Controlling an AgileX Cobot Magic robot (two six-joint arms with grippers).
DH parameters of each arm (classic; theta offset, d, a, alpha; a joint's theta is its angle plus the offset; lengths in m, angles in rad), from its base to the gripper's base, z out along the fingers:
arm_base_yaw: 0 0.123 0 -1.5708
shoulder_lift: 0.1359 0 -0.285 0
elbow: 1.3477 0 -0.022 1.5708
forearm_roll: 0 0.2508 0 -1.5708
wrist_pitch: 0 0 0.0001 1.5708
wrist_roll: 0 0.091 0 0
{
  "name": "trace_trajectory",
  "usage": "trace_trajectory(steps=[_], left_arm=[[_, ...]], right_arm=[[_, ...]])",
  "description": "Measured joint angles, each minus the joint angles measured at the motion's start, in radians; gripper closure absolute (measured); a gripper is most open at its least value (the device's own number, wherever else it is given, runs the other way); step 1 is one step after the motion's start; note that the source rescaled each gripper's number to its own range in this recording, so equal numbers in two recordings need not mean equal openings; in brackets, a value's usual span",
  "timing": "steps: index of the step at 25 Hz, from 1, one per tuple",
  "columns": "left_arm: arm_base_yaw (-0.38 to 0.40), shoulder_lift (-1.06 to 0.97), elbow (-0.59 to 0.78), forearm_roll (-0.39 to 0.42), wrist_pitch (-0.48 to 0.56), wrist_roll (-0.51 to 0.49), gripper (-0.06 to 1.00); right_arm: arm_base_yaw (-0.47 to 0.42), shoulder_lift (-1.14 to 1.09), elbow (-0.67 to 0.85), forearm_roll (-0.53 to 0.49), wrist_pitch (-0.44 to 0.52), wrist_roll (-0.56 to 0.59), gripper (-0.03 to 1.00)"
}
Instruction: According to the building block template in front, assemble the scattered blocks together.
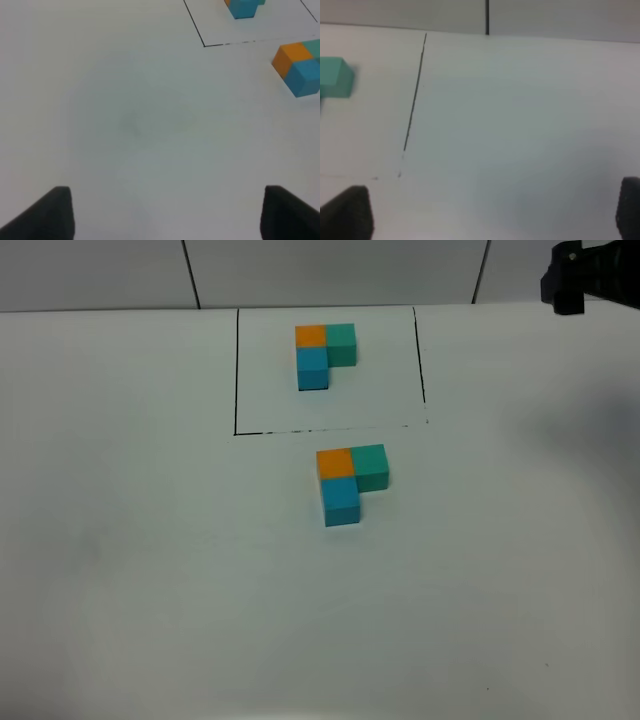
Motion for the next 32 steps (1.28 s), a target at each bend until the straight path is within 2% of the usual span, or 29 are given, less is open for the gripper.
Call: trace_trajectory(steps=[5, 12, 20, 27, 32], left_arm=[[0.000, 0.000, 0.000, 0.000, 0.000, 0.000, 0.26], [0.000, 0.000, 0.000, 0.000, 0.000, 0.000, 0.26], [0.000, 0.000, 0.000, 0.000, 0.000, 0.000, 0.26], [0.000, 0.000, 0.000, 0.000, 0.000, 0.000, 0.26], [0.000, 0.000, 0.000, 0.000, 0.000, 0.000, 0.26]], right_arm=[[0.000, -0.229, 0.174, -0.008, -0.038, 0.001, -0.03], [0.000, -0.589, 0.389, -0.008, 0.032, 0.003, -0.03], [0.000, -1.001, 0.570, -0.007, 0.189, 0.049, -0.03], [0.000, -1.276, 0.631, -0.007, 0.341, 0.103, -0.03], [0.000, -1.393, 0.637, -0.008, 0.447, 0.113, -0.03]])
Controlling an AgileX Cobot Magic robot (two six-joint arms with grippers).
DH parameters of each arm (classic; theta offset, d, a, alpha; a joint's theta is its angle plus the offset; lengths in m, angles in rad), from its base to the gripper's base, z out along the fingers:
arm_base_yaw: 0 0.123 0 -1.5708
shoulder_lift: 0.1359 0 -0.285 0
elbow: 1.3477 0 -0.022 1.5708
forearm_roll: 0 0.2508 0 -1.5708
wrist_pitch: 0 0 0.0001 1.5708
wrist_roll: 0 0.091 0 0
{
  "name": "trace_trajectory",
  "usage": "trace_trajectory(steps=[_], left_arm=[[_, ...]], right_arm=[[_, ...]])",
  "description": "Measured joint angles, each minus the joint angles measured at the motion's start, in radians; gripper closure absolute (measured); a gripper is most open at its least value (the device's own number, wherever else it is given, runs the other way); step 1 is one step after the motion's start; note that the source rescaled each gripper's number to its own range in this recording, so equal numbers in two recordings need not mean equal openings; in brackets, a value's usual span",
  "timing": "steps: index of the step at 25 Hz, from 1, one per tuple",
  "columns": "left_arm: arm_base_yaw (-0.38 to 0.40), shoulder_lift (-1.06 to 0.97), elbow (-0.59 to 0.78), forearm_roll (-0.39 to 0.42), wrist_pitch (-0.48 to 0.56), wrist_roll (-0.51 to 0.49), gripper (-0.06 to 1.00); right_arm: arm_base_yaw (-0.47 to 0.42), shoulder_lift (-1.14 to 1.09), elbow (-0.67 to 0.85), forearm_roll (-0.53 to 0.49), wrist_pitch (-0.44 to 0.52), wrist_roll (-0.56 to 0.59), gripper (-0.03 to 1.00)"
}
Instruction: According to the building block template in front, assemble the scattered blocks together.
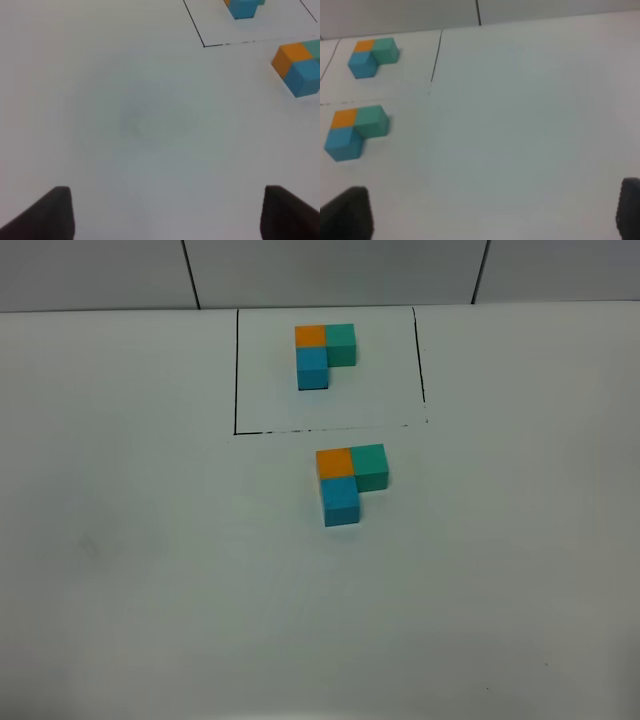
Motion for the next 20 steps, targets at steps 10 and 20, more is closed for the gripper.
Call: trace_trajectory(steps=[10, 20], left_arm=[[0.000, 0.000, 0.000, 0.000, 0.000, 0.000, 0.26], [0.000, 0.000, 0.000, 0.000, 0.000, 0.000, 0.26]], right_arm=[[0.000, -0.057, 0.000, -0.048, 0.090, 0.006, -0.03], [0.000, -0.057, 0.110, -0.044, 0.066, 0.007, 0.03]])
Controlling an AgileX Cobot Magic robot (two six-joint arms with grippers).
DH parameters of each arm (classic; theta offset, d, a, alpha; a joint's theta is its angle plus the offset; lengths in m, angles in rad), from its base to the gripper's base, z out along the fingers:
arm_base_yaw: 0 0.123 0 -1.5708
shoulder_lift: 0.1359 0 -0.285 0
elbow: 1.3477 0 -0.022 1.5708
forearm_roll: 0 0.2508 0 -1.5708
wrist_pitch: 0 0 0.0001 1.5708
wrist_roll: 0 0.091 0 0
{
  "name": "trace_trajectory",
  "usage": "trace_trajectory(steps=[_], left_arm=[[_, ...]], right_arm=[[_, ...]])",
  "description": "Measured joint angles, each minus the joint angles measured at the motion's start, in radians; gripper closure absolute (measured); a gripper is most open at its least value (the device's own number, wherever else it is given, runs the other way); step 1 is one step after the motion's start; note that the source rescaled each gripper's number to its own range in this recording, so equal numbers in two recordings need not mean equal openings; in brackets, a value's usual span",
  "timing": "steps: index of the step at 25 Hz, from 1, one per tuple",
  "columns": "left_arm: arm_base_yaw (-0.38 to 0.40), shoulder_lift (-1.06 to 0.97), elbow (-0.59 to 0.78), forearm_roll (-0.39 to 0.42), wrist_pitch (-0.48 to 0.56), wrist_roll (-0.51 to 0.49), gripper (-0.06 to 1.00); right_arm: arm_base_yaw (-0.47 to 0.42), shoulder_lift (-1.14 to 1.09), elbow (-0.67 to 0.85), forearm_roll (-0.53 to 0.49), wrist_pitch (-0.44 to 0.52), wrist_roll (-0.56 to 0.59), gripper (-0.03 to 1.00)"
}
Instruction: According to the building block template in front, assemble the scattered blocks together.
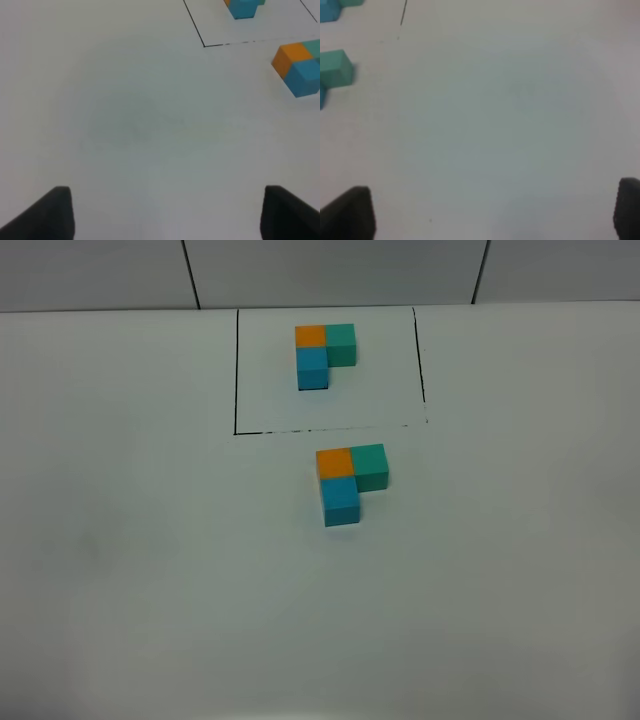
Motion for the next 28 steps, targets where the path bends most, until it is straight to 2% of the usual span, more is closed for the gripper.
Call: trace_trajectory(steps=[11, 24, 28], left_arm=[[0.000, 0.000, 0.000, 0.000, 0.000, 0.000, 0.26], [0.000, 0.000, 0.000, 0.000, 0.000, 0.000, 0.26], [0.000, 0.000, 0.000, 0.000, 0.000, 0.000, 0.26]], right_arm=[[0.000, 0.000, 0.000, 0.000, -0.008, 0.001, 0.25], [-0.002, 0.000, 0.000, 0.000, -0.008, 0.001, 0.27], [-0.057, 0.000, 0.000, 0.000, -0.008, 0.003, 0.27]])
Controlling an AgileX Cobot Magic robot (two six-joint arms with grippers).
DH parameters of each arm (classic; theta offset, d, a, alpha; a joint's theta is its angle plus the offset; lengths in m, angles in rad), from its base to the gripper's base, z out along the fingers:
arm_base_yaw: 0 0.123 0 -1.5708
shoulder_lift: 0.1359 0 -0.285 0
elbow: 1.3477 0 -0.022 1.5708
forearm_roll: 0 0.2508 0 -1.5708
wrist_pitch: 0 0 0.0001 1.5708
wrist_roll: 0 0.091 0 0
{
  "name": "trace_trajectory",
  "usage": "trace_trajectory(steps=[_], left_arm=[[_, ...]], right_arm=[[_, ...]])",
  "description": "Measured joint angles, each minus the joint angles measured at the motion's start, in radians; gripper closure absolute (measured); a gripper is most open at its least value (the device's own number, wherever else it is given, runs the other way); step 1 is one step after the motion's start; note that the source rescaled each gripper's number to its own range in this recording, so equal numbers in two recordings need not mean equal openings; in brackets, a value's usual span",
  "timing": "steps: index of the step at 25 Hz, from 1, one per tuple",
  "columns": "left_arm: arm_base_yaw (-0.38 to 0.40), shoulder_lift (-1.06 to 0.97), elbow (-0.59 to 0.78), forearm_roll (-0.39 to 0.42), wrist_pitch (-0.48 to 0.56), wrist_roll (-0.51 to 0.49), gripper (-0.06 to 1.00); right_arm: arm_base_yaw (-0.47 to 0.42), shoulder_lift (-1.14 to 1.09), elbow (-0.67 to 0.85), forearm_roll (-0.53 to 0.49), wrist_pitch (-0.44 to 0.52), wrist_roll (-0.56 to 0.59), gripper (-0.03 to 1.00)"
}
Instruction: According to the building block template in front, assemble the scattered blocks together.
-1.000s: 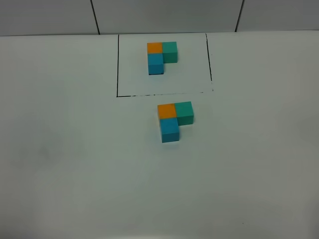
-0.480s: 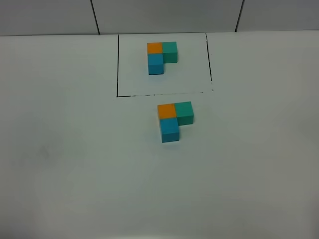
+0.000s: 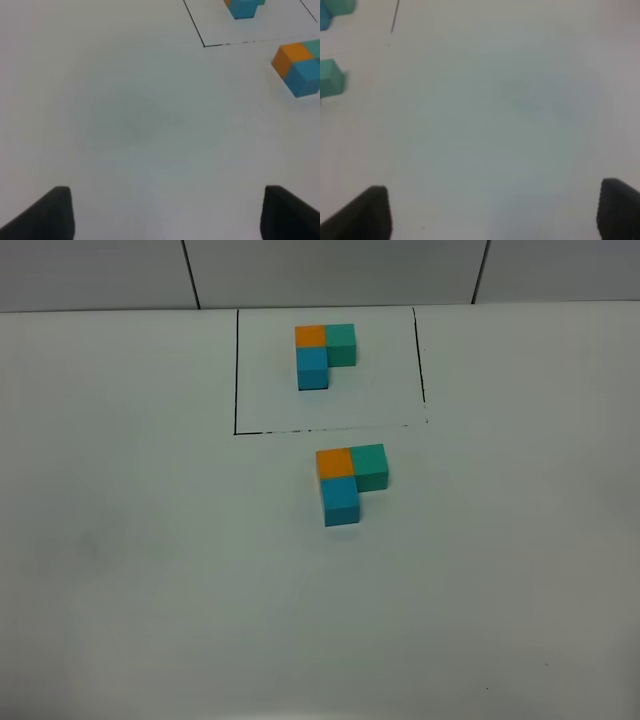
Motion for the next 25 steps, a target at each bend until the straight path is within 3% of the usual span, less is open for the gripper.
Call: trace_trajectory(steps=[6, 25], left_arm=[[0.000, 0.000, 0.000, 0.000, 0.000, 0.000, 0.26], [0.000, 0.000, 0.000, 0.000, 0.000, 0.000, 0.26]], right_arm=[[-0.079, 0.000, 0.000, 0.000, 0.000, 0.000, 0.27], [-0.082, 0.000, 0.000, 0.000, -0.001, 0.000, 0.27]])
